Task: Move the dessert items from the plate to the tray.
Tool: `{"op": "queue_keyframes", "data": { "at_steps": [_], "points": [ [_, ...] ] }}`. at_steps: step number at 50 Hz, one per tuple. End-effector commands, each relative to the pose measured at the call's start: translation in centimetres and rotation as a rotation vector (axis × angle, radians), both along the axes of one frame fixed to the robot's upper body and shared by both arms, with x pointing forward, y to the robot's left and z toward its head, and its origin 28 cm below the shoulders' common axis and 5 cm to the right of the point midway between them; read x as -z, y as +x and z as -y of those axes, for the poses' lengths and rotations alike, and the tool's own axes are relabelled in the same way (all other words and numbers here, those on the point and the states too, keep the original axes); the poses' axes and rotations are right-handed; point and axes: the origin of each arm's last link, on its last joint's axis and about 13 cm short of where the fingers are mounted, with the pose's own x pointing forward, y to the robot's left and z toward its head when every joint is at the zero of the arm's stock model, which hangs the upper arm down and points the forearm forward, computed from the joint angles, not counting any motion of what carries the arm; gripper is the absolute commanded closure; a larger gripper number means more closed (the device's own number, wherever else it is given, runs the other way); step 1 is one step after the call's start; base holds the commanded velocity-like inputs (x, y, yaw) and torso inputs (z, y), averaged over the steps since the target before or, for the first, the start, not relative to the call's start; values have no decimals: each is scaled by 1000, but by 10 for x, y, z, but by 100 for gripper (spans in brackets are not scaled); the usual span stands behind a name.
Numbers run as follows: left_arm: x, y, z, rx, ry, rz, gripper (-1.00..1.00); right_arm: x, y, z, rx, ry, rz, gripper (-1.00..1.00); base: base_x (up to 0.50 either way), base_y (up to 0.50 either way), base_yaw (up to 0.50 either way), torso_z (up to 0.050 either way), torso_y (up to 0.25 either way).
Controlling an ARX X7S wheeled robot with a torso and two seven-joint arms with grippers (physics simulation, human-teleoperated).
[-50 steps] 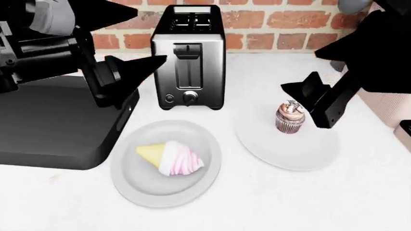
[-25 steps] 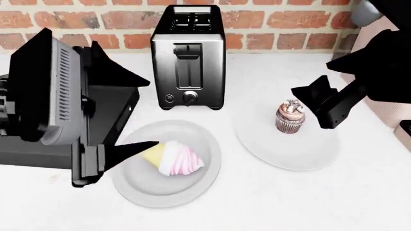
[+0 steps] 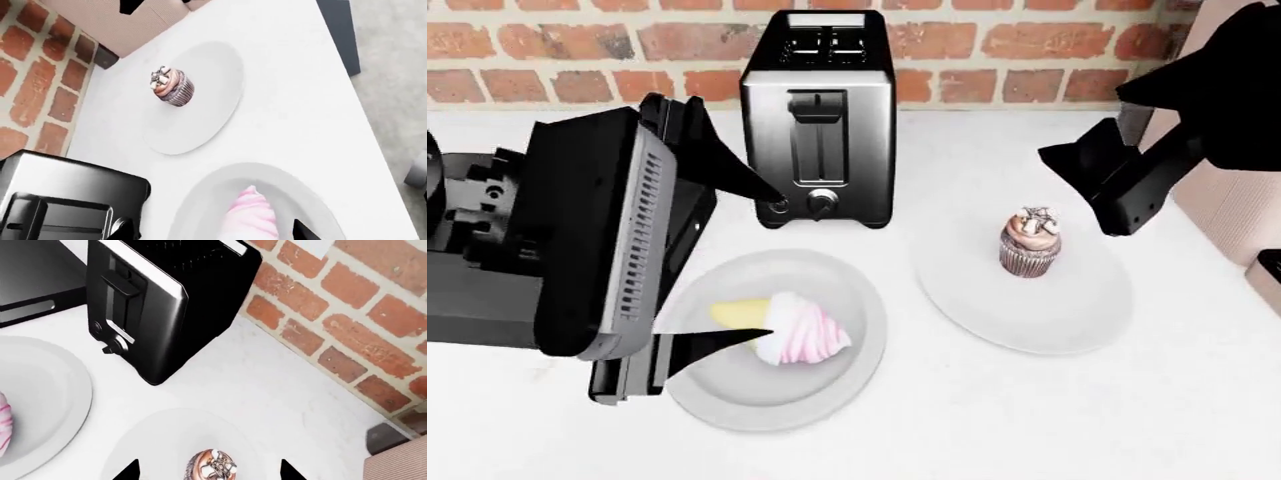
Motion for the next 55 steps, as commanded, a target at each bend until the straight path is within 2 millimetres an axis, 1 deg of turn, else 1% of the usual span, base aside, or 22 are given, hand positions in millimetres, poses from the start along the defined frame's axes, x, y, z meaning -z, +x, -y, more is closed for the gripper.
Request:
{"op": "queue_keyframes", "data": {
  "at_steps": [1,6,12,16,21,23,31,38,47,55],
  "points": [
    [1,8,14,18,74,25,-100,-11,-6,-3,-4,-32,36,-100,0,0,0,0,0],
    [17,-5,2,43,191,-24,-100,-9,-7,-3,-2,-32,41,-100,0,0,0,0,0],
    [20,-16,-5,71,283,-63,-100,-5,-8,-2,6,-25,48,-100,0,0,0,0,0],
    [13,-15,-1,77,282,-52,-100,-4,-9,-1,10,-23,51,-100,0,0,0,0,0],
    [-11,-2,12,66,201,10,-100,0,-7,-1,6,-17,52,-100,0,0,0,0,0],
    [-18,0,16,69,186,25,-100,0,-6,-1,7,-17,55,-100,0,0,0,0,0],
    [-20,-1,22,88,180,39,-100,4,-7,0,9,-14,57,-100,0,0,0,0,0],
    [-6,-1,22,90,221,27,-100,7,-7,2,16,-7,63,-100,0,0,0,0,0],
    [10,7,26,75,267,17,-100,14,-9,5,26,6,64,-100,0,0,0,0,0],
    [14,14,31,76,279,10,-100,20,-6,9,28,14,59,-100,0,0,0,0,0]
  ]
}}
